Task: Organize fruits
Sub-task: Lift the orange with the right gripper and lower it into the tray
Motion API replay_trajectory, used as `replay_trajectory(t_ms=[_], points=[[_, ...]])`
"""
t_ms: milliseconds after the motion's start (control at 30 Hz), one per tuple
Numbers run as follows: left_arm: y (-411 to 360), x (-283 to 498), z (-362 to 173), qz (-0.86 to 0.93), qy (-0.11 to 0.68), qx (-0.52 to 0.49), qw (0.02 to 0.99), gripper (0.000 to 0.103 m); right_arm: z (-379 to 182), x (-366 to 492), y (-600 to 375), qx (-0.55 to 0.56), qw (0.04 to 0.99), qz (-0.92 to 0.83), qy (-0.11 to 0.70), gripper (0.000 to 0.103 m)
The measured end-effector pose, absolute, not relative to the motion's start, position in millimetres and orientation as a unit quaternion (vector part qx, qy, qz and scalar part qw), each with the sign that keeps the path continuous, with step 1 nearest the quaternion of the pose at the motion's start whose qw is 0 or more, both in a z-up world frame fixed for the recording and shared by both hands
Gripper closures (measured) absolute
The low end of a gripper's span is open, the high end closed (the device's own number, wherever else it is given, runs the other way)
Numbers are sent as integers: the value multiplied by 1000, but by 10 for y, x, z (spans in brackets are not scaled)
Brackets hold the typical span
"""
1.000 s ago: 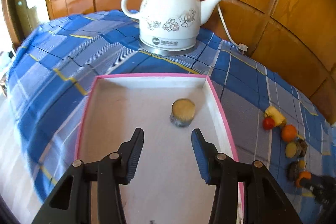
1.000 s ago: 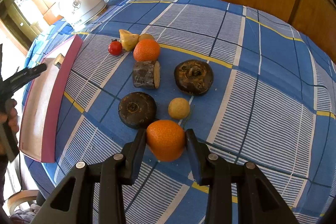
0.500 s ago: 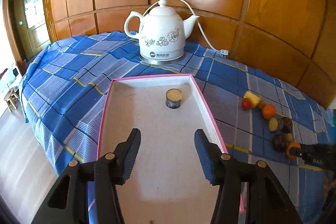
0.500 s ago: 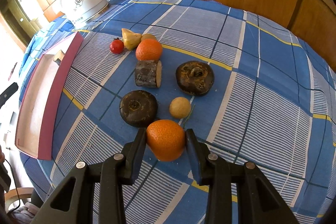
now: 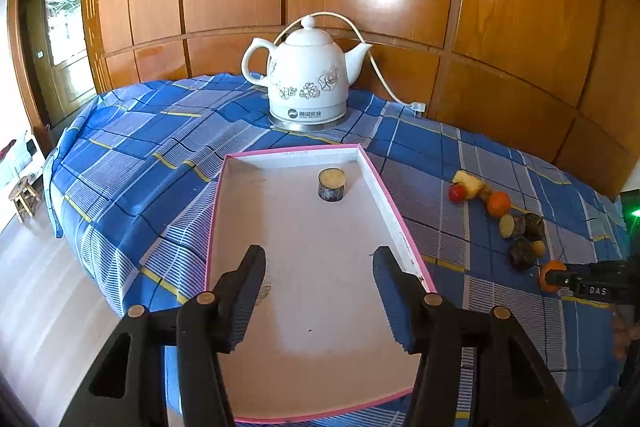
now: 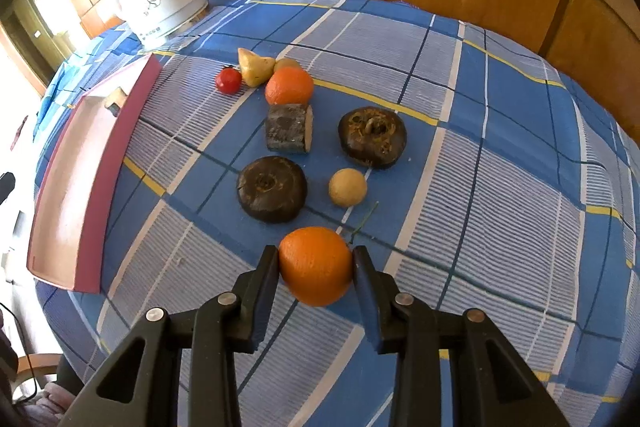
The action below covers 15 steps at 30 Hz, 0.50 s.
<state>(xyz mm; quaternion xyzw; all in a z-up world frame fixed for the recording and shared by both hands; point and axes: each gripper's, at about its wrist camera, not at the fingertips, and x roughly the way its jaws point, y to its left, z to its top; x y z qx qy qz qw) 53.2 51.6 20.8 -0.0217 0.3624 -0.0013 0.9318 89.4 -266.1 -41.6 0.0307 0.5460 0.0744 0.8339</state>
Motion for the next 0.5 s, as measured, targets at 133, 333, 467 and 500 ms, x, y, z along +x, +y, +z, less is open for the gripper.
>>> replay_trajectory(t_ms=[133,333,467,500], points=[[557,488,190,1,361,-24,932,46,-267,762,-2600,46,843,79,530,66],[624,416,164,4,358,-29,933,46,-44,665,-2285,54,851,124,507,66],[683,389,162,4,356,-34,934,46,43,719,-1861,44,848,171,500,66],[694,382,163,5,356,-34,934,46,53,725,-1788,42,847,177,499,66]])
